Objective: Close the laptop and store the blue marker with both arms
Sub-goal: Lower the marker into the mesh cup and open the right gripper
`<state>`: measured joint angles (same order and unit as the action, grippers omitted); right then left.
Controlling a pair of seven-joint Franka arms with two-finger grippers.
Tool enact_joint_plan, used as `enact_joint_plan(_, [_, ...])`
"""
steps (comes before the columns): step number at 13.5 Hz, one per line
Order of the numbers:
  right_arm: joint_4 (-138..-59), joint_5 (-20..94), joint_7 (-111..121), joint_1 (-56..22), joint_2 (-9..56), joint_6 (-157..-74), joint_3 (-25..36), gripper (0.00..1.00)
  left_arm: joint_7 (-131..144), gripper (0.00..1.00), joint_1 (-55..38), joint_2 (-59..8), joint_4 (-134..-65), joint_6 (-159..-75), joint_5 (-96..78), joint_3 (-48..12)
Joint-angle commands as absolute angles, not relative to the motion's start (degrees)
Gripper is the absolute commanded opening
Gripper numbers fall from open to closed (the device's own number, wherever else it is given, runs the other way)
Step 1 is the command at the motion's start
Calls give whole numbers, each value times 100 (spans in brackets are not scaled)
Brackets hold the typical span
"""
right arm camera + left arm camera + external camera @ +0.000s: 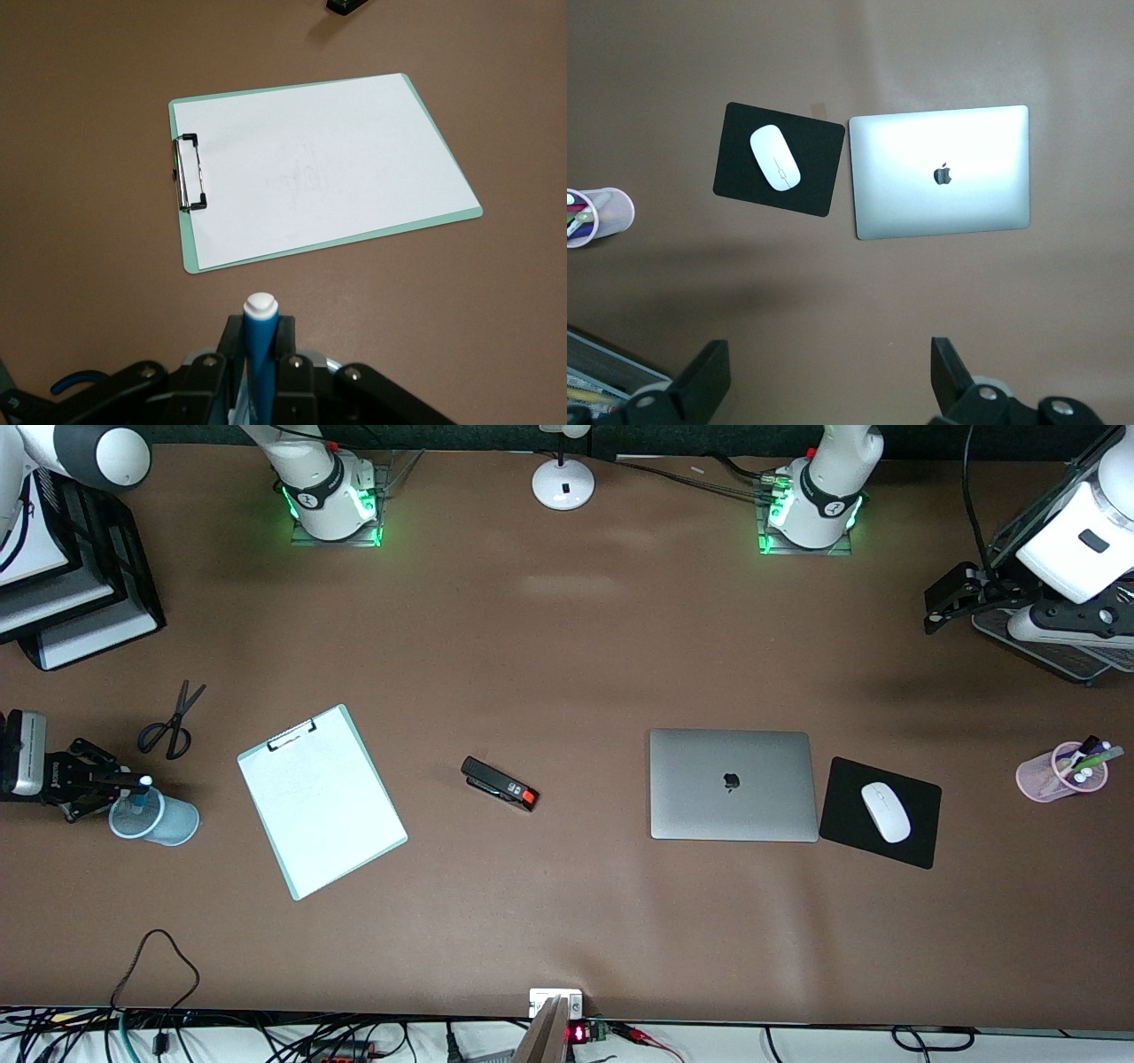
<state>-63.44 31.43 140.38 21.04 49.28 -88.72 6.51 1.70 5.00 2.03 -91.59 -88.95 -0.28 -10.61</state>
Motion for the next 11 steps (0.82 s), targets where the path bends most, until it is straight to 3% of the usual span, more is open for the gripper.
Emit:
enact_joint_plan(1, [-6100,3217,14106,2224,5115,-8885,562,4,18,100,545,272,-9246,-9000,-123,-1063])
enact_joint_plan(6, [-6091,3217,14098,2224,5186,-8991,475,5,18,100,545,281,-9246,-9000,-123,-1072])
enact_joint_plan(7, [-6100,3225,14063,2215,5186,-8991,457,35,18,100,545,281,-9246,-8991,-123,-1072])
enact_joint_plan(8, [-6108,3226,14002,2215,5177,-8974,457,99,18,100,545,290,-9246,-8991,-123,-1072])
enact_joint_plan(11, [-6135,3199,13318,2224,5054,-8903,457,100,18,100,545,281,-9237,-9000,-123,-1072])
